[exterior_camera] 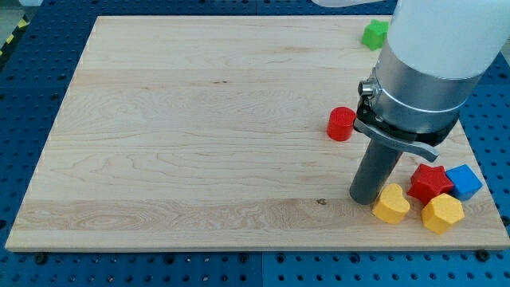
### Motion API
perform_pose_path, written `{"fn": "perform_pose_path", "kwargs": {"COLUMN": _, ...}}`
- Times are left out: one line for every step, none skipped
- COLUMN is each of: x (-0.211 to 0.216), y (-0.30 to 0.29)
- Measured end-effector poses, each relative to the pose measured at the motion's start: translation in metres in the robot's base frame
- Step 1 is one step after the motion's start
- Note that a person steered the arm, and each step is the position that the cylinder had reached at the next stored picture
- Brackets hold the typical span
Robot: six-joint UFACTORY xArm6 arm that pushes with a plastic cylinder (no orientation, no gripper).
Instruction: Slide the red circle towards the yellow heart
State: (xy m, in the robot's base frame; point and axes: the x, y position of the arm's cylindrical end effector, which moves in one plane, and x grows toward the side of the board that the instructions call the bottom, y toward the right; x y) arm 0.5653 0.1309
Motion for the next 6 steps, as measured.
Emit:
{"fn": "perform_pose_path", "kwargs": {"x": -0.002, "y": -0.005}}
{"fn": "perform_pose_path", "kwargs": {"x": -0.03, "y": -0.045}}
{"fn": "perform_pose_path", "kwargs": {"x": -0.066, "y": -0.084}}
{"fn": "perform_pose_path", "kwargs": {"x": -0.103, "y": -0.087}}
{"fn": "perform_pose_path", "kwargs": {"x": -0.127, "y": -0.067}}
{"fn": "perform_pose_path", "kwargs": {"x": -0.137, "y": -0.041}}
